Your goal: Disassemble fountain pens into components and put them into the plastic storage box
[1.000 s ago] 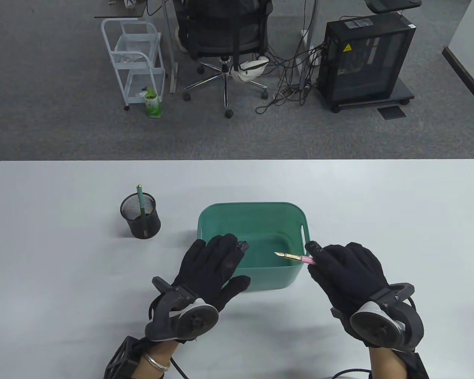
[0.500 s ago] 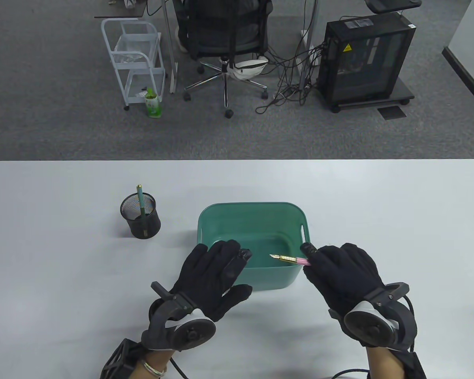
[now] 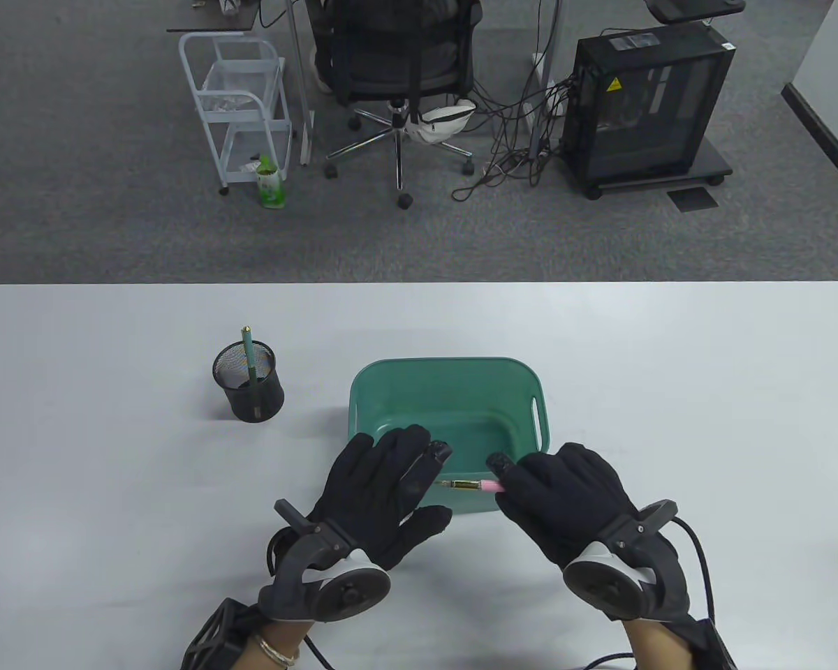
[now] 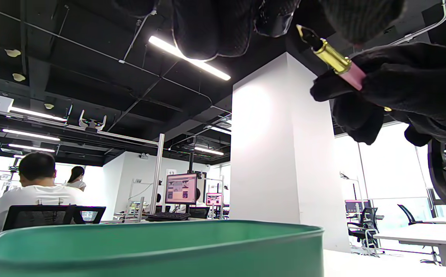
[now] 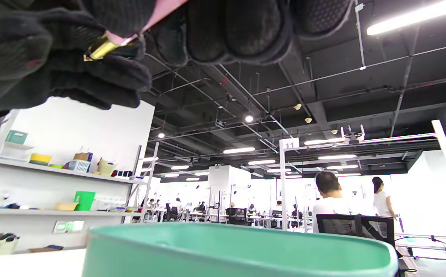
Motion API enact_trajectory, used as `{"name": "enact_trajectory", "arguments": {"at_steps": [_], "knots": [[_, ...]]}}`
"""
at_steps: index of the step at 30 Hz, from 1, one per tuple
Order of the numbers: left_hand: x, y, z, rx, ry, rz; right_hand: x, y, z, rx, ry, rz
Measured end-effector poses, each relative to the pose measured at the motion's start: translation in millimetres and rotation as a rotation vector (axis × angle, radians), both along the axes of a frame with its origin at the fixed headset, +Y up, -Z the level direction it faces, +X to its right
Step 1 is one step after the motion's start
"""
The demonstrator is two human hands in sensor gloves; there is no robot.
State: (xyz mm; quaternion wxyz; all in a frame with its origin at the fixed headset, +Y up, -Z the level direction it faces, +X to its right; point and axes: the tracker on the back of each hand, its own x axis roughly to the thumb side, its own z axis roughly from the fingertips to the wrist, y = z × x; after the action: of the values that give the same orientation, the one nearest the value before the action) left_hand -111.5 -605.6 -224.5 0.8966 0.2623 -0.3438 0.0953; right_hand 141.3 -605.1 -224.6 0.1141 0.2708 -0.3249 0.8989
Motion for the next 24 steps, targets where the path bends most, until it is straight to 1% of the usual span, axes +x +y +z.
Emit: {"name": "enact_trajectory", "arguments": {"at_steps": [5,17,24], "knots": [[2.5,-2.4,-1.6,-0.023,-0.009,-0.028,-9.1,-3.3,3.0,-0.003,0.028,0.03],[7.5,-4.6,-1.5,-0.029,-0.041,-0.054,-10.6,-3.6,3.7,0.005,0.032,0.033],[7.5,-4.3,0.3,0.013,-0.055,-0.03,-11.9,-4.0,4.0,0.001,0.043,0.031]]}}
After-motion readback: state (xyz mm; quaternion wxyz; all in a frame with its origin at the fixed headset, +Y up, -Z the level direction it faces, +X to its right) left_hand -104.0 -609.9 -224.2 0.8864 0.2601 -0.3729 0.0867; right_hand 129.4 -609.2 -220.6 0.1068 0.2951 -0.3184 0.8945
